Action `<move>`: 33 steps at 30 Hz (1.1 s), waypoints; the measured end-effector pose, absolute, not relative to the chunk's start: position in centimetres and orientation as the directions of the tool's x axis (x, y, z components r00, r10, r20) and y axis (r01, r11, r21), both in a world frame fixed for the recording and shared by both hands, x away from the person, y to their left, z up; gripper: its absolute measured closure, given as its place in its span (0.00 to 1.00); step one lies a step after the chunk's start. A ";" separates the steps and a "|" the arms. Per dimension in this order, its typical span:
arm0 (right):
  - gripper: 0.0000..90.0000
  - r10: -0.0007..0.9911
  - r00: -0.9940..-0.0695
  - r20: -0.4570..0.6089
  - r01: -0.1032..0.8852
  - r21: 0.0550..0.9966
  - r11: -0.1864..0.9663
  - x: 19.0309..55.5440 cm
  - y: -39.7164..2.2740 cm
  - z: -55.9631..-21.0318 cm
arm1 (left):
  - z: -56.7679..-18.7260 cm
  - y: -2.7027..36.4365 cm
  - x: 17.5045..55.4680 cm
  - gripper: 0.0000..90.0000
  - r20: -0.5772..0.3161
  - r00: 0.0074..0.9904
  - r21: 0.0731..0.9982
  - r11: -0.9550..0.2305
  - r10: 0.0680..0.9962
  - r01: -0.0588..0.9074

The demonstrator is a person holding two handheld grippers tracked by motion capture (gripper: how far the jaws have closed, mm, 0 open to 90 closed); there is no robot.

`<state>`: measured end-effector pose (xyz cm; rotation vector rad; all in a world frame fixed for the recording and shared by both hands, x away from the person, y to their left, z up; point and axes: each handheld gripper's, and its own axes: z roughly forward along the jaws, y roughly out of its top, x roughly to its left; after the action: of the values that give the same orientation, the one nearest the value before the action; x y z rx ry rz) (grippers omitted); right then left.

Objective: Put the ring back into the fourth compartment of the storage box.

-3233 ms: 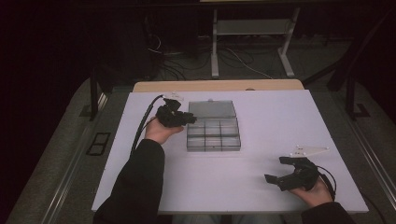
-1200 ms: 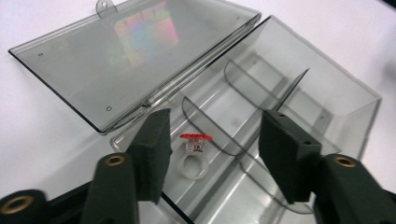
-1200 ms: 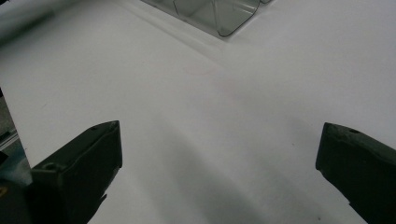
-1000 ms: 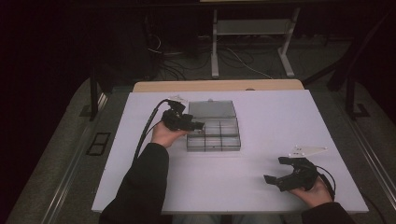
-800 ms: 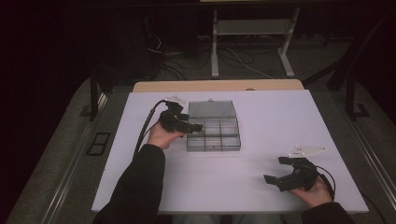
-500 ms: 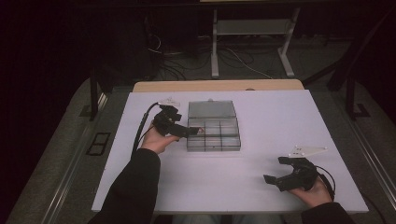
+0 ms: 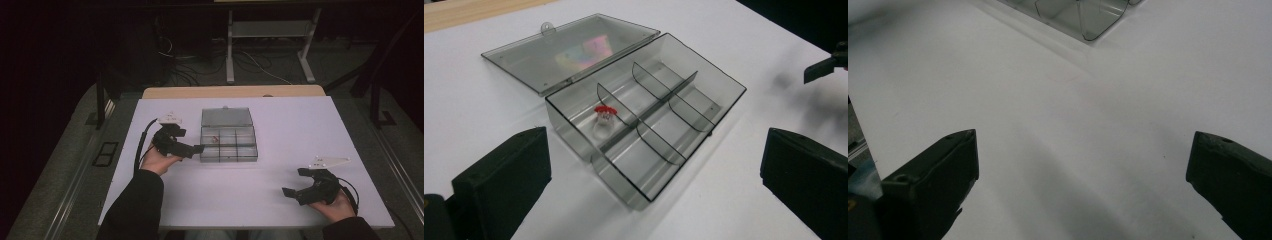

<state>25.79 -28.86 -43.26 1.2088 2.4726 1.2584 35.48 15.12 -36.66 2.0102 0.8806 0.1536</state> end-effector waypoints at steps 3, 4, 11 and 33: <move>0.00 0.699 -0.676 0.236 0.601 0.725 0.337 25.8 -28.9 -43.3 | -36.9 15.8 34.7 0.00 -0.226 0.735 0.788 -0.324 0.639 0.524; 0.00 0.699 -0.676 0.235 0.601 0.724 0.337 25.8 -28.9 -43.3 | -37.0 16.0 34.5 0.00 -0.229 0.733 0.788 -0.319 0.641 0.526; 0.00 0.700 -0.675 0.235 0.602 0.724 0.338 25.8 -28.8 -43.3 | -37.6 17.0 32.6 0.00 -0.226 0.731 0.797 -0.310 0.643 0.519; 0.00 0.700 -0.675 0.233 0.602 0.723 0.339 25.7 -28.8 -43.3 | -41.8 19.0 28.9 0.00 -0.274 0.711 0.798 -0.260 0.647 0.544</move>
<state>25.73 -28.76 -43.30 1.2074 2.4713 1.2542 28.91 18.95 -41.81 1.9340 0.9184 0.1319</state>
